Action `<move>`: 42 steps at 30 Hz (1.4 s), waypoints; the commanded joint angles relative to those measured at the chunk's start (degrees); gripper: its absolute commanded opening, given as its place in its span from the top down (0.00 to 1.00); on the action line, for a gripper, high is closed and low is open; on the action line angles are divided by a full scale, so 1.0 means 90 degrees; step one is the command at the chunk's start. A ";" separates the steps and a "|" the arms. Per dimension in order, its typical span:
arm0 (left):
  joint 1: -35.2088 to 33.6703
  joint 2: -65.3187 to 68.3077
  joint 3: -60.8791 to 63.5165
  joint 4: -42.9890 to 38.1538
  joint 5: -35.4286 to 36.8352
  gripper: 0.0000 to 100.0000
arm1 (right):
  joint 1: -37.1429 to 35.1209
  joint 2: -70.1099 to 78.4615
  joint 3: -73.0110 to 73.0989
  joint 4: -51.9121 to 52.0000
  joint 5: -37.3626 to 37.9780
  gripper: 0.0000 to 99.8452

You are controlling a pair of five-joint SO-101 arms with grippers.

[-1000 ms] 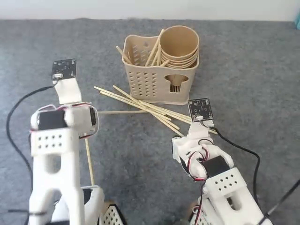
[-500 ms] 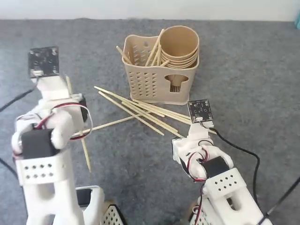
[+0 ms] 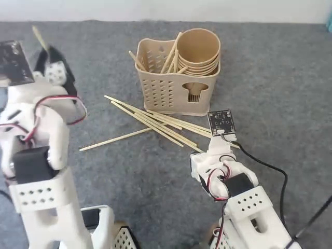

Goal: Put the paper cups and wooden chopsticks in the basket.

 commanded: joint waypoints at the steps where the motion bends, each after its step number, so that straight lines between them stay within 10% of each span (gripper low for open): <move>1: 0.0313 -0.0166 0.0444 -0.1905 -0.0020 0.99 | 0.0024 -0.0112 -0.0049 -0.0151 0.0098 0.86; 14: 0.2393 -0.0010 0.1226 -0.5451 -0.0020 0.99 | 0.0034 -0.0112 -0.0049 -0.0161 0.0098 0.86; 42: 0.2676 0.3302 -0.0181 -0.3761 -0.0068 0.95 | 0.0054 -0.0112 -0.0078 -0.0161 0.0371 0.86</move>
